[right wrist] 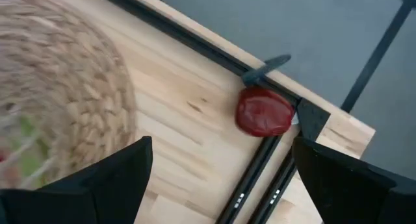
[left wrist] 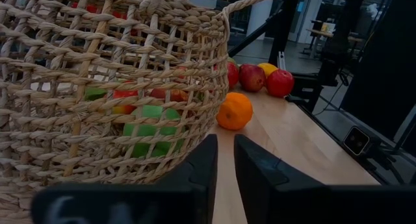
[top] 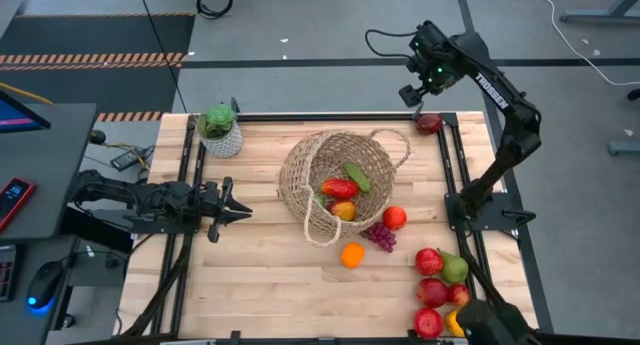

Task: Build produce basket
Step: Put the orange into the woven basket

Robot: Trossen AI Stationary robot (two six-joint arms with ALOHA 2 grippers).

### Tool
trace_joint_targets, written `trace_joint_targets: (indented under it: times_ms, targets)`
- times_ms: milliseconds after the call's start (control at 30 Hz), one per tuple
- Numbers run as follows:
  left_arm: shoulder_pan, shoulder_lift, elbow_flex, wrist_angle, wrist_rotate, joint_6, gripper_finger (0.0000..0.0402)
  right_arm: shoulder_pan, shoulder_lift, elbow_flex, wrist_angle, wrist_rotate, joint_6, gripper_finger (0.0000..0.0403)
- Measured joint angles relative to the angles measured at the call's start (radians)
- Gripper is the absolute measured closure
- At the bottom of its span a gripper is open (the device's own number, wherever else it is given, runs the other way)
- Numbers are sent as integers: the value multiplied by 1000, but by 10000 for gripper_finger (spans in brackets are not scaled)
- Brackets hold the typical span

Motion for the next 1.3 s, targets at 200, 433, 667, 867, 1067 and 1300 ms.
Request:
trace_joint_targets:
  times_ms: [200, 433, 667, 867, 1067, 1300]
  targets:
    - [0, 0, 0, 0, 0, 0, 343, -41, 0, -186, 129, -26, -61, 15]
    - [0, 0, 0, 0, 0, 0, 339, -88, 0, -355, 240, -26, -60, 6]
    - [0, 0, 0, 0, 0, 0, 346, -100, -1, -442, 326, -11, -66, 4]
    - [0, 0, 0, 0, 0, 0, 342, -93, -1, -482, 407, 64, -89, 4]
    - [0, 0, 0, 0, 0, 0, 339, -79, 6, -482, 400, 80, -185, 10]
    - [0, 0, 0, 0, 0, 0, 346, -72, 29, -474, 323, 62, -204, 23]
